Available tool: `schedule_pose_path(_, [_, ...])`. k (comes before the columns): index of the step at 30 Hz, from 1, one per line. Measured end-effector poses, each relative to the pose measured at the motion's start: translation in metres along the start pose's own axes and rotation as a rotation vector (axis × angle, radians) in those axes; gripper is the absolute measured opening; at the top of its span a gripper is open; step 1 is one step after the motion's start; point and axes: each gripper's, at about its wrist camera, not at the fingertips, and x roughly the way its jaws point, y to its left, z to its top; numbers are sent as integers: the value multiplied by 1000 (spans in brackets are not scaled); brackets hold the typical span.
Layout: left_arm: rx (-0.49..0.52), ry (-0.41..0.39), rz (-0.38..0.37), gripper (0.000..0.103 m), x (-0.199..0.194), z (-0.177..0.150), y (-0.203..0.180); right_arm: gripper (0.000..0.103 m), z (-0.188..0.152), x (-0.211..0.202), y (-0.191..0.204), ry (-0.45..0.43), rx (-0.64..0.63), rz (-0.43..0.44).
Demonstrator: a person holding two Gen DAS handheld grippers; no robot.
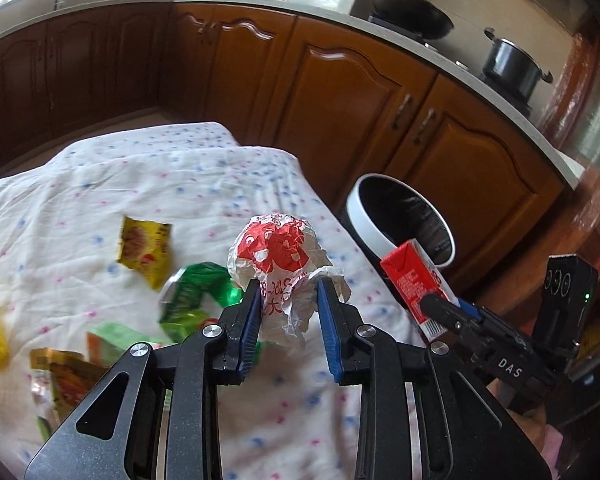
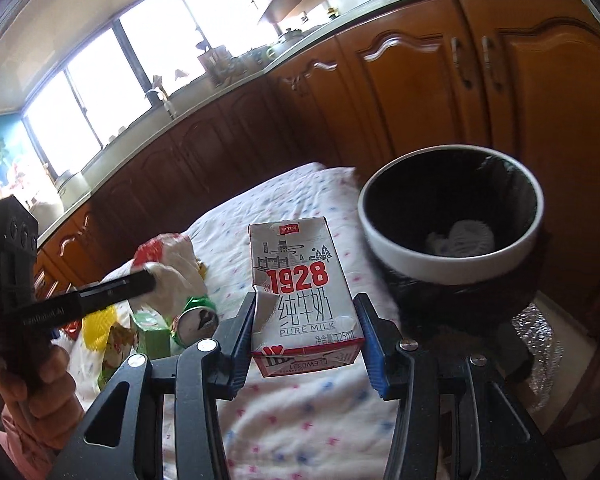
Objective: Collect trash
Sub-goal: 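Grasp the red-printed paper with the left tool while the right tool grasps the white milk carton, then carry both items over the bin and open both tools to drop them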
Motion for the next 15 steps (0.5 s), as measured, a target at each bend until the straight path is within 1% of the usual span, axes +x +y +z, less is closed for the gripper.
schedule_pose_path(7, [54, 30, -32, 26, 17, -1, -34, 48, 9, -15, -27, -51, 45, -41])
schedule_pose_path(15, [110, 38, -63, 26, 35, 13, -68, 48, 22, -23, -47, -93, 64, -93])
